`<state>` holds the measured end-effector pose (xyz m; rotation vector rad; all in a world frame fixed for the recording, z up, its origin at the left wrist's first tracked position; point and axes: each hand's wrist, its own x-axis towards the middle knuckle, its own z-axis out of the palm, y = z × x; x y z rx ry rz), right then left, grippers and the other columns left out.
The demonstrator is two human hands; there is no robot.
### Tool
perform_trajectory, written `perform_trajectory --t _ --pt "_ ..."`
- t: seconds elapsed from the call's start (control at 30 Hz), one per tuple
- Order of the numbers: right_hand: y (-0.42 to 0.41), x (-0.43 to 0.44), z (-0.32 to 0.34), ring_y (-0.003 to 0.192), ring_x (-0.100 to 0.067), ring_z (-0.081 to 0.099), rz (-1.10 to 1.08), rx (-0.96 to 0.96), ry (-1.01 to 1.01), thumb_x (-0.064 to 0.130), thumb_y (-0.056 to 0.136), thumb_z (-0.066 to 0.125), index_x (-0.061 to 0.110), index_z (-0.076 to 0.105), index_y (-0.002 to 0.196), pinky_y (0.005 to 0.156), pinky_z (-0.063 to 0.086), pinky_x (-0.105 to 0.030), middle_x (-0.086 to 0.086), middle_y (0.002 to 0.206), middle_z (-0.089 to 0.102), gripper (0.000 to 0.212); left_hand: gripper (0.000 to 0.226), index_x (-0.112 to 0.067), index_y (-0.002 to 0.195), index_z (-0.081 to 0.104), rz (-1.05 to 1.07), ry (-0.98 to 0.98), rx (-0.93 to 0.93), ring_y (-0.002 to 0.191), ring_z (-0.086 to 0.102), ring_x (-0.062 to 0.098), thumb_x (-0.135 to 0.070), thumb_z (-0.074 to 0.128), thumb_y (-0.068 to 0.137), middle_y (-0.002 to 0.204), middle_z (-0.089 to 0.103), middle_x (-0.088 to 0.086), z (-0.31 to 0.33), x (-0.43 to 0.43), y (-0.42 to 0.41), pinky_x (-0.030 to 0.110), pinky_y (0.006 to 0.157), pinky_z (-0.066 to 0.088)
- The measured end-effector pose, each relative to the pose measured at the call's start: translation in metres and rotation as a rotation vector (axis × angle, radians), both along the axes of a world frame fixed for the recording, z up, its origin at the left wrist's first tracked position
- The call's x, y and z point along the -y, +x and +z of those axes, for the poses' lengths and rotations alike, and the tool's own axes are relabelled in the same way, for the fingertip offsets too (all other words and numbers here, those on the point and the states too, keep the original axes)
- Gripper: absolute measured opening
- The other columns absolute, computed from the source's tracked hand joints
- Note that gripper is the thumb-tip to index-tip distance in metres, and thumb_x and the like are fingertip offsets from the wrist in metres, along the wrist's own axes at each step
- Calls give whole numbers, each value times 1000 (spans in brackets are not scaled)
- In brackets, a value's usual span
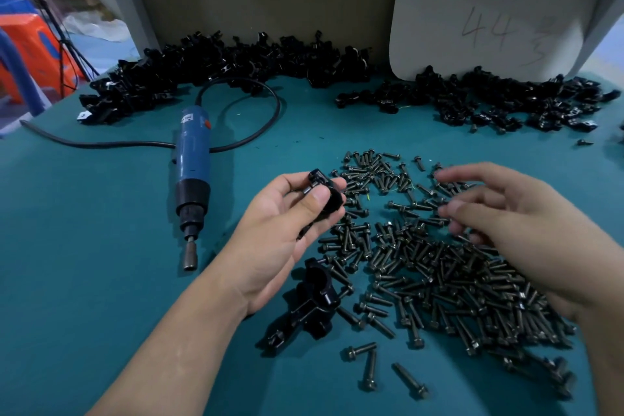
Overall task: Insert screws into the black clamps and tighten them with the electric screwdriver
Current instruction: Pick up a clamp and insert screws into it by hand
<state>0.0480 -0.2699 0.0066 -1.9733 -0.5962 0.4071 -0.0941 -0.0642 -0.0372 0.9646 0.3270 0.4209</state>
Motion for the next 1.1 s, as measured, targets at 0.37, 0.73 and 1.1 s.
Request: perform_trajectory --t 0.37,0.73,1.1 --pt "-33 -51 -19 76 -11 66 157 -261 509 15 105 51 35 75 108 58 47 -17 -1 83 71 32 23 0 122 54 -72 134 -34 110 73 16 -4 56 99 122 75 10 2 6 -1 25 96 58" --pt "-42 -61 -29 83 -8 69 123 -178 524 30 96 57 24 60 101 66 48 -24 3 101 78 8 22 -3 124 55 -92 229 -68 117 71 21 -5 56 102 123 74 10 -3 5 -1 29 102 56" --pt "-50 -72 -44 86 -7 73 94 -66 618 18 81 78 21 78 90 78 55 -18 2 90 78 10 35 -14 118 60 -148 353 -48 119 69 22 -25 67 86 119 74 7 -7 3 -2 29 96 55"
